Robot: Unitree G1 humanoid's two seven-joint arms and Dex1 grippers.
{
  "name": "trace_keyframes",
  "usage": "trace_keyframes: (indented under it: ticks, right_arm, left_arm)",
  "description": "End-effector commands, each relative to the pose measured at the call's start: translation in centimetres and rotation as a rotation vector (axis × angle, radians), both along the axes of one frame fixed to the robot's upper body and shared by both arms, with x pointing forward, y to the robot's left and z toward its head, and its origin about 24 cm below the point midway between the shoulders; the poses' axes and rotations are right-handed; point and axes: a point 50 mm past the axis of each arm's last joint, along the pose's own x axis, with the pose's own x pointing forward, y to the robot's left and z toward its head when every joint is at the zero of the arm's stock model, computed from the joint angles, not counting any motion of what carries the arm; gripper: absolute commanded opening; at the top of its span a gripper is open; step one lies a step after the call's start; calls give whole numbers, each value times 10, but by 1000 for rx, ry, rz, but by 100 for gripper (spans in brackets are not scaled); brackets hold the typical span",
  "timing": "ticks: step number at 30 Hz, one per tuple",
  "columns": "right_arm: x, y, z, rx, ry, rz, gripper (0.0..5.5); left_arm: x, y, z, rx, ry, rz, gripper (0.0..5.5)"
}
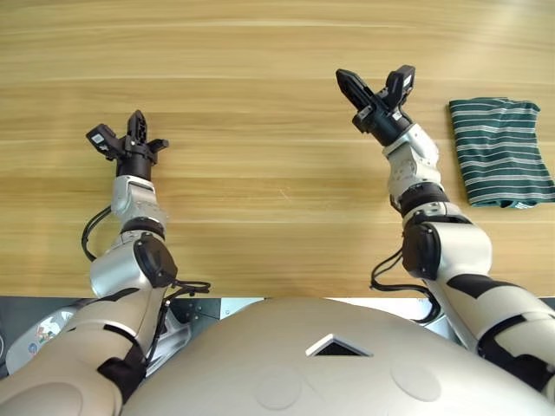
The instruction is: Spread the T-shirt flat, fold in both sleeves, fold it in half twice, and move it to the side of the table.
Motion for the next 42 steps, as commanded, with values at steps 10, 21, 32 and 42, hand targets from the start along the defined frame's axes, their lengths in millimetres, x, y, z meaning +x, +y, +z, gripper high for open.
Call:
trace_keyframes:
  ticks: [10, 21, 32, 42]
  right_arm:
    - [1, -27, -41, -860, 248, -645, 2]
    - [10, -23, -31, -1300, 21, -699, 2]
    - [11, -33, -29, -1346, 21, -729, 2]
    - [4, -44, -36, -1396, 45, -725, 2]
  left_arm:
    - [16, -14, -6, -10, 187, 39, 0]
    - [30, -3, 9, 17, 201, 113, 0]
    - [39, -12, 14, 13, 185, 84, 0]
    - [40, -25, 10, 45, 203, 30, 0]
